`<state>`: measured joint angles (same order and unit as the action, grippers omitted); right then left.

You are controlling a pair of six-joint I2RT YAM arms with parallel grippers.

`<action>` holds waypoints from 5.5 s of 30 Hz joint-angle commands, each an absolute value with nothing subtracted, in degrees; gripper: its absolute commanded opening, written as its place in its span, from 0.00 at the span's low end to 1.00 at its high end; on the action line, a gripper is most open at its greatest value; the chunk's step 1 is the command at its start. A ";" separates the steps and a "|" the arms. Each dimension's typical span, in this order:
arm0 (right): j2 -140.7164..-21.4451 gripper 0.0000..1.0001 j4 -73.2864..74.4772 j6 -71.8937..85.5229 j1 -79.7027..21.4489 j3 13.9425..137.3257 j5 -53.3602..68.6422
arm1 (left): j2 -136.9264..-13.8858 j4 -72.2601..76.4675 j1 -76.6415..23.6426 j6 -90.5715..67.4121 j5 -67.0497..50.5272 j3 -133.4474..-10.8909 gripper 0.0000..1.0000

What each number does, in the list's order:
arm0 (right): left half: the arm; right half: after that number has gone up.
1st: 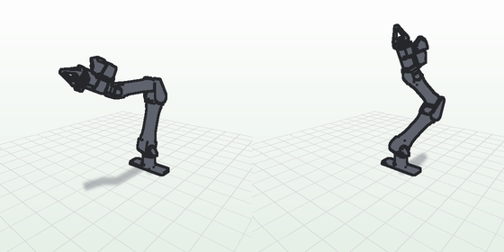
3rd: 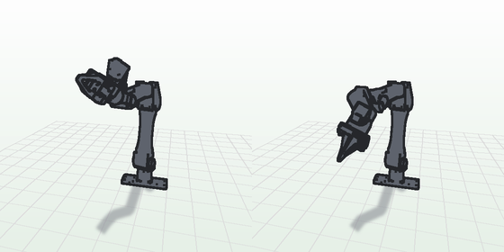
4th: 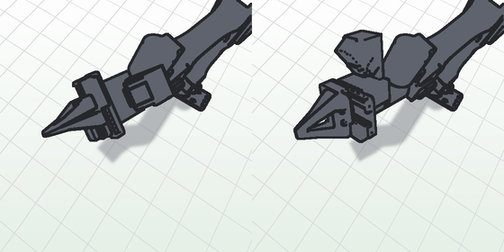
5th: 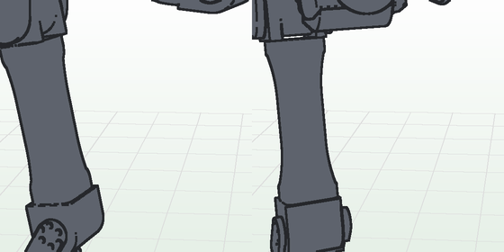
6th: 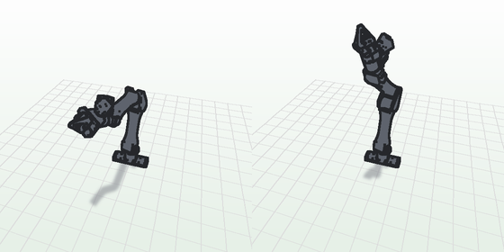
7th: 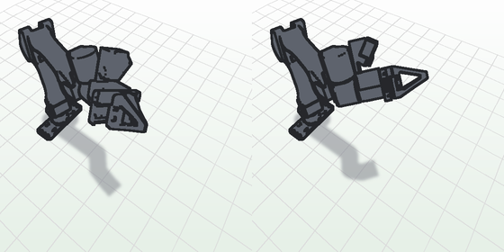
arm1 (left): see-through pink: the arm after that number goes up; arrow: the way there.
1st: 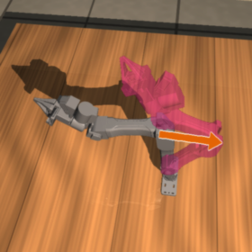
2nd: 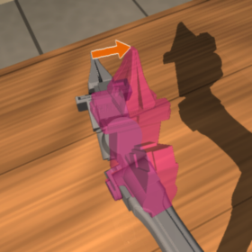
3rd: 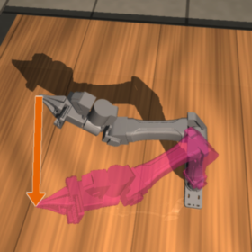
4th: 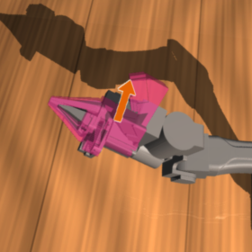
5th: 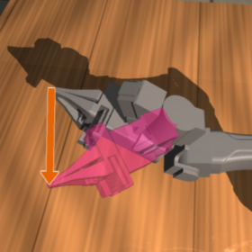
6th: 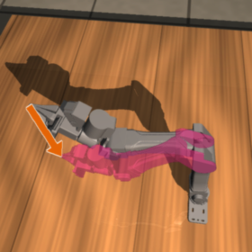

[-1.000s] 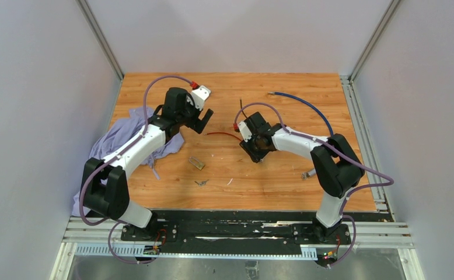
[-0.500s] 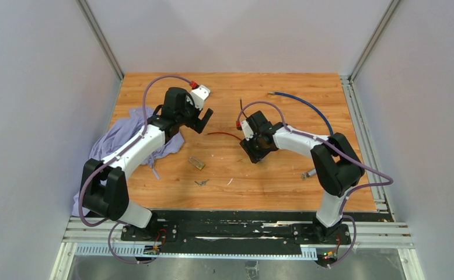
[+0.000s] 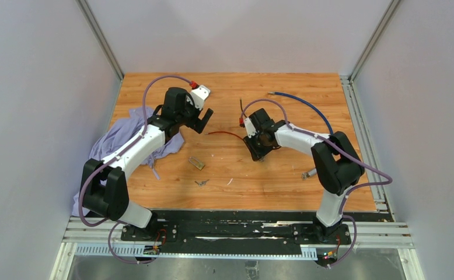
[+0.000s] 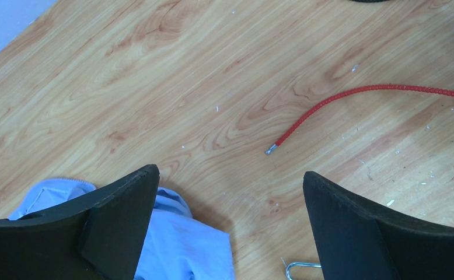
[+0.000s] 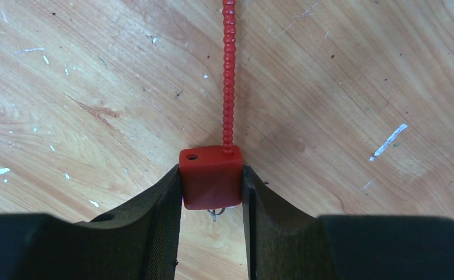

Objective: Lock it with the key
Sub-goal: Pick up the lock from the center of the board, then lock the lock.

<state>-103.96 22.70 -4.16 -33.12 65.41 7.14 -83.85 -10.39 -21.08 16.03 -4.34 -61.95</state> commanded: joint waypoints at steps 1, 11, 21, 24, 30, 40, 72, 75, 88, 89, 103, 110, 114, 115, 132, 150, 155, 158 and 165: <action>-106.83 0.28 25.04 -4.44 -31.93 65.90 8.21 | -82.75 -9.66 -20.66 15.88 -4.24 -61.61 0.98; -97.76 0.01 19.55 -10.71 -30.06 63.60 7.49 | -82.67 -9.57 -20.65 15.26 -4.13 -61.87 0.98; -86.18 0.01 14.79 -20.25 -29.81 59.41 11.95 | -82.26 -9.24 -20.64 15.75 -6.09 -62.07 0.98; -83.61 0.01 14.79 -23.33 -29.55 58.71 13.62 | -81.47 -9.63 -20.65 16.99 -9.30 -62.23 0.98; -77.15 0.01 14.42 -28.64 -28.61 56.83 18.39 | -81.01 -13.61 -20.68 21.34 -21.14 -64.44 0.98; -70.20 0.01 17.66 -32.87 -26.56 57.15 25.47 | -83.00 -20.56 -20.61 25.46 -38.92 -68.24 0.94; -67.49 0.01 21.85 -33.59 -25.40 58.15 34.22 | -95.36 -25.18 -24.32 22.50 -48.42 -74.75 0.47; -67.71 0.01 21.10 -32.90 -25.40 57.73 34.23 | -95.29 -25.15 -24.52 21.32 -50.18 -75.72 0.31; -70.65 0.17 17.28 -25.92 -25.40 58.78 31.20 | -89.33 -12.35 -24.99 3.50 -57.86 -74.21 0.00; -70.94 0.21 17.41 -25.52 -25.40 59.25 31.62 | -88.81 -11.72 -24.96 2.36 -58.35 -74.06 0.00; -72.78 0.34 19.52 -23.91 -24.28 63.72 37.67 | -88.23 -6.81 -24.90 -7.91 -60.78 -72.45 0.00; -71.17 0.39 18.06 -22.54 -22.64 61.61 38.63 | -88.24 -0.02 -23.77 -14.36 -62.70 -70.25 0.00; -70.85 0.41 17.74 -22.56 -22.35 61.11 38.82 | -88.33 2.01 -23.63 -16.25 -63.24 -69.44 0.00; -70.80 0.42 17.70 -22.65 -22.36 60.99 38.87 | -88.31 2.01 -23.58 -16.29 -63.30 -69.39 0.00; -69.70 0.47 17.42 -25.58 -21.45 58.39 38.80 | -88.07 3.56 -23.17 -18.16 -64.61 -68.80 0.00; -69.17 0.38 18.21 -28.84 -20.92 58.18 43.50 | -89.06 5.97 -22.92 -20.50 -65.32 -68.04 0.00; -68.41 0.25 18.70 -29.25 -20.92 57.87 43.24 | -89.38 5.97 -22.83 -20.62 -64.77 -67.94 0.00; -68.13 0.17 19.04 -29.18 -20.83 57.89 43.40 | -89.50 5.81 -22.73 -20.75 -63.63 -67.81 0.00; -68.63 0.01 19.16 -28.71 -20.83 57.99 44.42 | -89.52 7.74 -22.05 -22.32 -60.34 -66.87 0.01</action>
<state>-69.47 18.39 -28.32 -21.76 58.24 41.58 -89.21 3.68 -22.68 -20.45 -62.52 -67.77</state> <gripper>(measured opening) 0.390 0.040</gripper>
